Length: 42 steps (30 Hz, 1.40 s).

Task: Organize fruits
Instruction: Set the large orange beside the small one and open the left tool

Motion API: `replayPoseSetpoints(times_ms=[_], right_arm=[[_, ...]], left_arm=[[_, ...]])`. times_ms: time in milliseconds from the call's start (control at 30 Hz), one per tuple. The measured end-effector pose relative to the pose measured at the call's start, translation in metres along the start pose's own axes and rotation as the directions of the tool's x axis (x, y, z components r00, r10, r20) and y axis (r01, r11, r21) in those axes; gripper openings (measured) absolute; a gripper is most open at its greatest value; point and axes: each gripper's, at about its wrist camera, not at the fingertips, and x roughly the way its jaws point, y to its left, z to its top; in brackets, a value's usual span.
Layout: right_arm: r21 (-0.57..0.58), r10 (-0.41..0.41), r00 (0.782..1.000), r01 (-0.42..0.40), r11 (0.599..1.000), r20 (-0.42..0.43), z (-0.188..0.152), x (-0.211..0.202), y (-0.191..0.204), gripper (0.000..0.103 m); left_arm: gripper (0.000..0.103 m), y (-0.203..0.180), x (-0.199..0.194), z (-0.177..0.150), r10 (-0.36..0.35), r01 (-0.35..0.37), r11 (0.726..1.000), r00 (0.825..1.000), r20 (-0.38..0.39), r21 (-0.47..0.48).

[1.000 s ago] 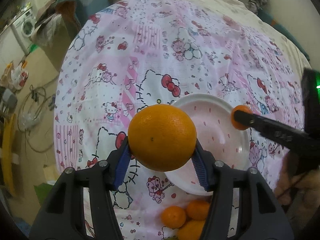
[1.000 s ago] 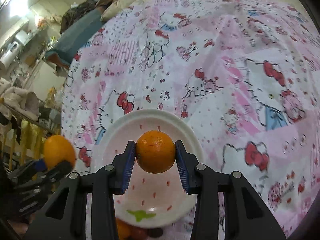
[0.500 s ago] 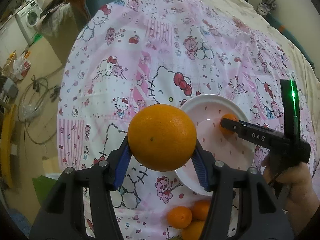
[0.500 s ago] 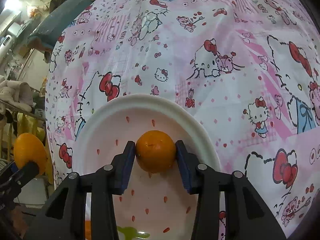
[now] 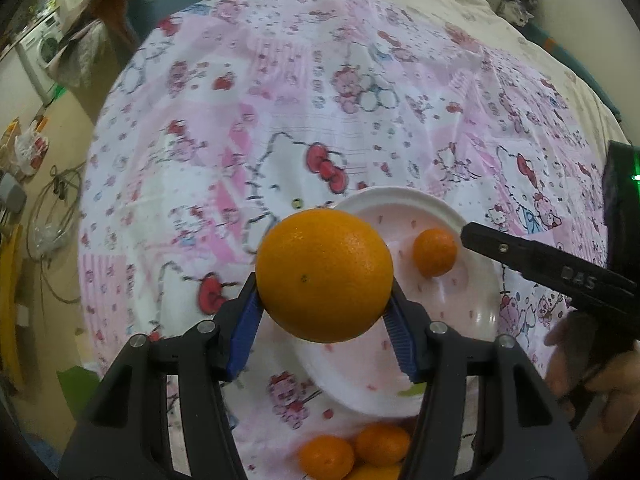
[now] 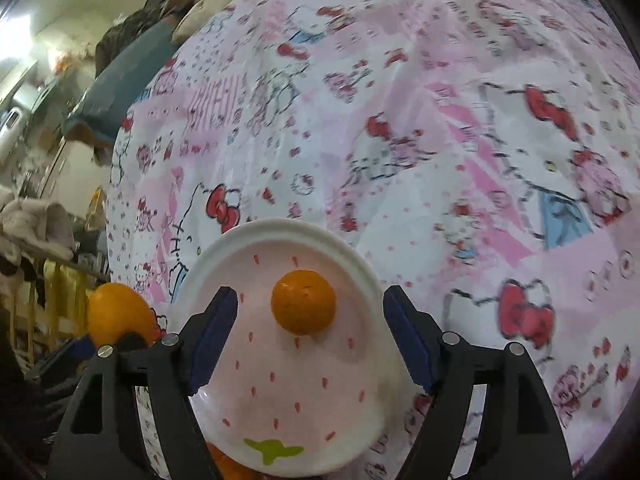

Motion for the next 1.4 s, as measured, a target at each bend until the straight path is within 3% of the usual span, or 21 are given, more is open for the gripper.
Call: replayPoseSetpoints(times_ms=[267, 667, 933, 967, 1067, 1400], right_arm=[[0.118, 0.000, 0.999, -0.006, 0.993, 0.049, -0.004, -0.039, -0.033, 0.083], [0.136, -0.027, 0.998, 0.019, 0.991, 0.060, -0.022, -0.076, -0.066, 0.084], [0.110, -0.033, 0.998, 0.026, 0.994, 0.062, -0.025, -0.079, -0.066, 0.084], [0.107, -0.035, 0.997, 0.028, 0.994, 0.063, -0.025, -0.080, -0.065, 0.084], [0.102, -0.029, 0.997, 0.022, 0.994, 0.066, -0.024, -0.080, -0.062, 0.084], [0.069, -0.015, 0.995, 0.009, 0.998, 0.095, -0.023, -0.092, -0.049, 0.084]], left_arm=[[0.054, -0.028, 0.031, 0.010, -0.044, 0.045, 0.999, 0.999, -0.027, 0.027], [0.055, -0.037, 0.069, 0.010, 0.005, -0.002, 0.999, 0.997, -0.080, 0.038], [0.059, -0.038, 0.071, 0.010, 0.010, -0.006, 0.999, 0.997, -0.081, 0.051], [0.060, -0.037, 0.071, 0.010, 0.009, -0.004, 0.999, 0.996, -0.087, 0.049], [0.093, -0.037, 0.070, 0.010, -0.008, 0.012, 0.999, 0.995, -0.099, 0.034], [0.095, -0.026, 0.029, 0.004, -0.036, 0.036, 0.999, 0.999, 0.001, -0.016]])
